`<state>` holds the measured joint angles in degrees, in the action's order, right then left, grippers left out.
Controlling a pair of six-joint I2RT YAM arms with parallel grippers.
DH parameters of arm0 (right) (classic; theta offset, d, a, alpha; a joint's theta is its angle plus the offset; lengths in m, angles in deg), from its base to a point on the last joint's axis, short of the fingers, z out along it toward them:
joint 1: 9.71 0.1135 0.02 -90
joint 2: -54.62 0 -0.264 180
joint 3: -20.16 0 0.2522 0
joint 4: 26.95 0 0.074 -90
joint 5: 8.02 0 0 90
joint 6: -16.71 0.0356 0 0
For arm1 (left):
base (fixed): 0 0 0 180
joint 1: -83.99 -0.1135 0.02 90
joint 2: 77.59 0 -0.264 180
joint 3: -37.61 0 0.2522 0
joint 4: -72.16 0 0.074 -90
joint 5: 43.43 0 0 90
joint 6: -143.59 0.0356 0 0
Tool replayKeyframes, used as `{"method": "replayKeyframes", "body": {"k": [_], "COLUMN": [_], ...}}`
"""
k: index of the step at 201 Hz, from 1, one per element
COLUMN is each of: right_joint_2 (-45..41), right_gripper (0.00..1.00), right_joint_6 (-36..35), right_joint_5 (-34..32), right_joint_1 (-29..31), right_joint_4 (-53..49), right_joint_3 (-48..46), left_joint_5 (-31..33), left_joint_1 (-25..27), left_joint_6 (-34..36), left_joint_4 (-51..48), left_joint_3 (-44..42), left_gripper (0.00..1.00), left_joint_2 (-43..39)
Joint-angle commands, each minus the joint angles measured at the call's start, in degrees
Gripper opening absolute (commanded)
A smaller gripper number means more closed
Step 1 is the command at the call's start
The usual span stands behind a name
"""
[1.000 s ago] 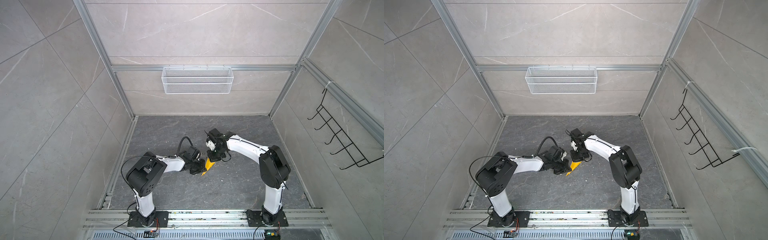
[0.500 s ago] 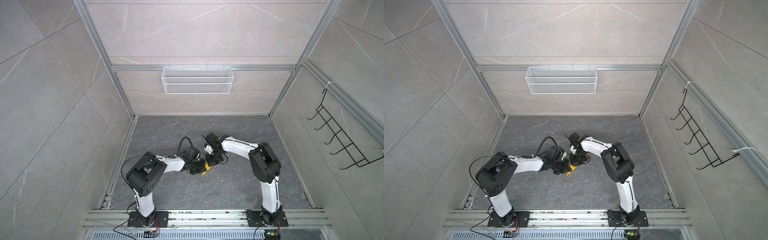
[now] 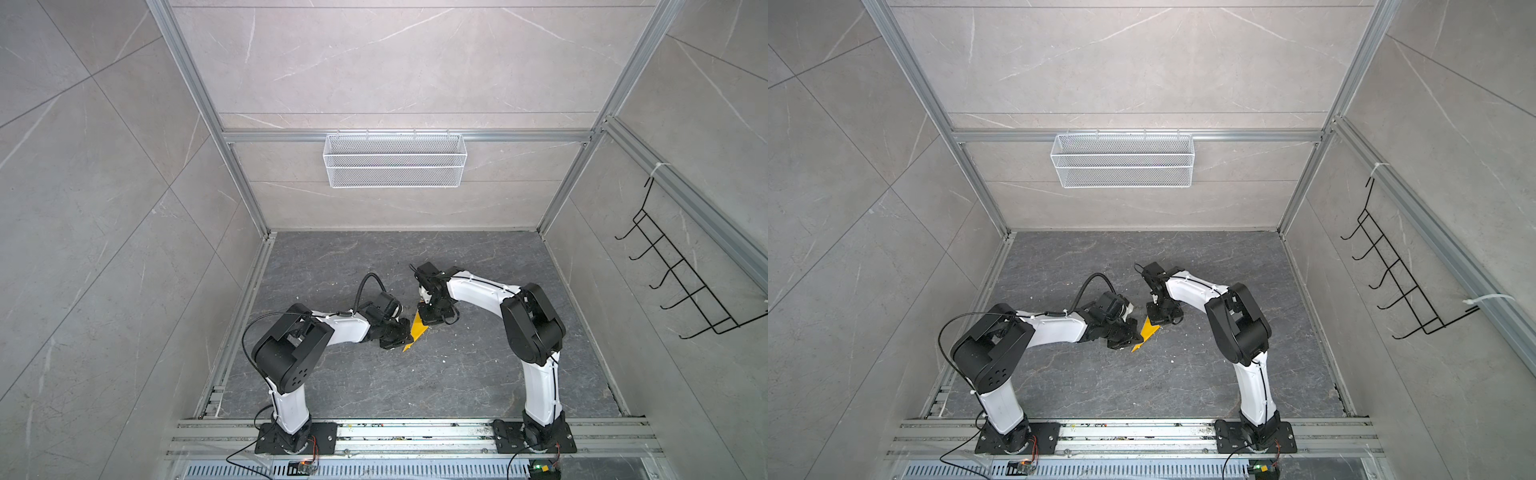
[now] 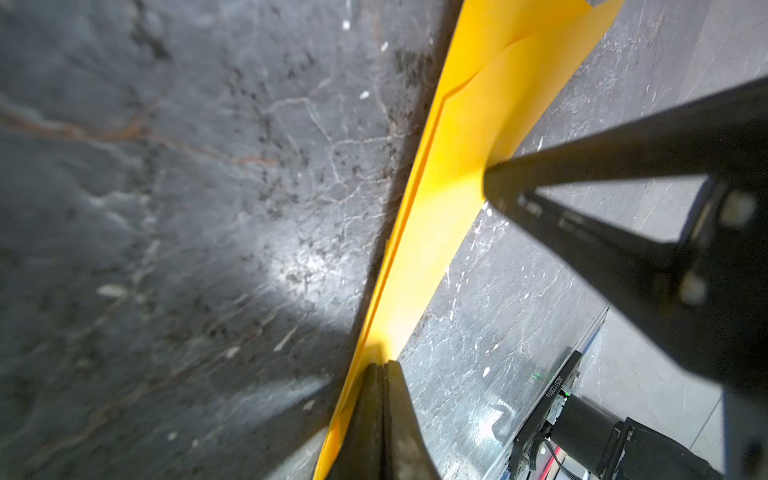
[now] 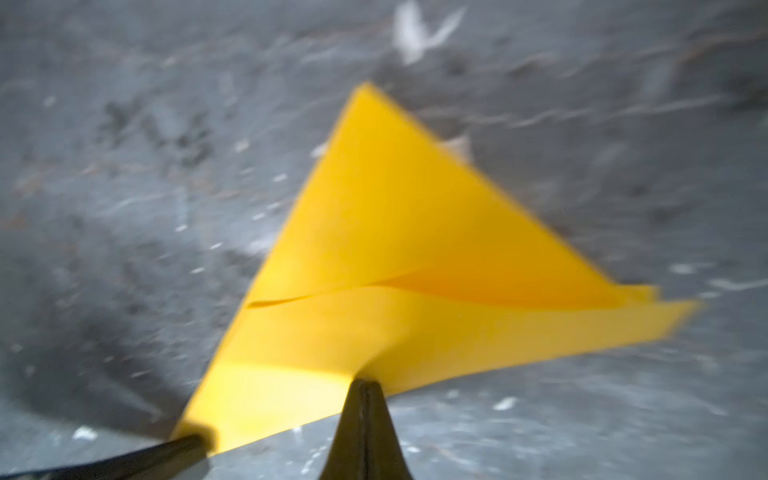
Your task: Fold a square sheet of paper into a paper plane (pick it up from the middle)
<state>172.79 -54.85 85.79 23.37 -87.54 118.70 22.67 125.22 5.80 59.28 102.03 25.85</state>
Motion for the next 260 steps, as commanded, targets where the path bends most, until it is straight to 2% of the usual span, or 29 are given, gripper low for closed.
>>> {"method": "replayKeyframes", "body": {"k": [1,29,48,186,213,260], "right_joint_2": [-3.04,-6.32,-5.56,2.92,3.62,4.51], "right_gripper": [0.05,0.06,0.06,0.06,0.06,0.06], "right_joint_6": [-1.91,-4.14,-3.61,-0.64,-0.22,0.35], "right_joint_5": [-1.59,10.23,12.06,5.36,4.62,4.24], "right_joint_1": [-0.58,0.95,1.78,2.00,2.01,2.08], "right_joint_4": [-0.48,2.45,3.10,0.05,-0.43,-0.61], "right_joint_3": [-0.40,-1.30,-1.32,-0.99,-1.01,-1.38], "left_joint_5": [4.32,4.48,4.52,2.98,1.26,0.24], "left_joint_1": [0.14,0.11,0.12,0.17,0.35,1.13], "left_joint_6": [1.46,1.55,1.55,1.33,1.21,-0.22], "left_joint_4": [-7.58,-8.02,-8.08,-9.64,-8.95,-8.21], "left_joint_3": [-1.26,-0.86,-0.81,0.81,1.67,2.16], "left_gripper": [0.00,0.00,0.00,0.00,0.08,0.09], "left_joint_2": [2.12,2.14,2.21,-0.92,-3.74,-6.08]}}
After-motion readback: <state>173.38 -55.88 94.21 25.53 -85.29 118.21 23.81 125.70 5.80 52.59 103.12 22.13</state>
